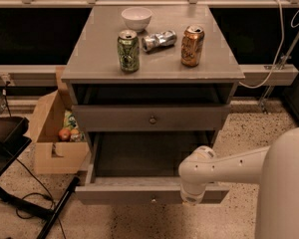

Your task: Open middle drawer

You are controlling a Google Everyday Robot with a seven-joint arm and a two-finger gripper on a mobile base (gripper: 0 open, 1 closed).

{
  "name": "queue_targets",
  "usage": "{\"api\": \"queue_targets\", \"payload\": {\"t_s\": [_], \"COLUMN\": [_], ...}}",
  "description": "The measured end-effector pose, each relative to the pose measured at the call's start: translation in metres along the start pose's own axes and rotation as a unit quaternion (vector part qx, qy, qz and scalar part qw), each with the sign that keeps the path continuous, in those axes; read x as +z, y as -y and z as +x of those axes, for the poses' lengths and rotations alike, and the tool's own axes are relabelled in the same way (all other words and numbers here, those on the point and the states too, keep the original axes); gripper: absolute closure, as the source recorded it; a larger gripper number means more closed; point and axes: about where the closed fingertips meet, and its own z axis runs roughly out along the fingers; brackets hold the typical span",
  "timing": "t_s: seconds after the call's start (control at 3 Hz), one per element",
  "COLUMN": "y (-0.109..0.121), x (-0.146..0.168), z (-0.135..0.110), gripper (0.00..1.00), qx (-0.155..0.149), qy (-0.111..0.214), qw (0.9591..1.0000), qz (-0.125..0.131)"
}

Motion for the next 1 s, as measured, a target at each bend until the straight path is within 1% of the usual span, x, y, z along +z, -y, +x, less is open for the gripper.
{"api": "queue_targets", "payload": {"t_s": [0.33, 0.67, 1.0], "y": [0.0004, 0.0003, 0.0003], "x": [0.0, 0.0, 0.0], "z": [-0.0003, -0.0005, -0.0004], "gripper": [1.0, 0.83, 0.61], "qx": [0.0, 0.0, 0.0], "qy": [0.0, 0.0, 0.0], "qw": [1.0, 1.0, 1.0], "qz": [0.0, 0.0, 0.0]}}
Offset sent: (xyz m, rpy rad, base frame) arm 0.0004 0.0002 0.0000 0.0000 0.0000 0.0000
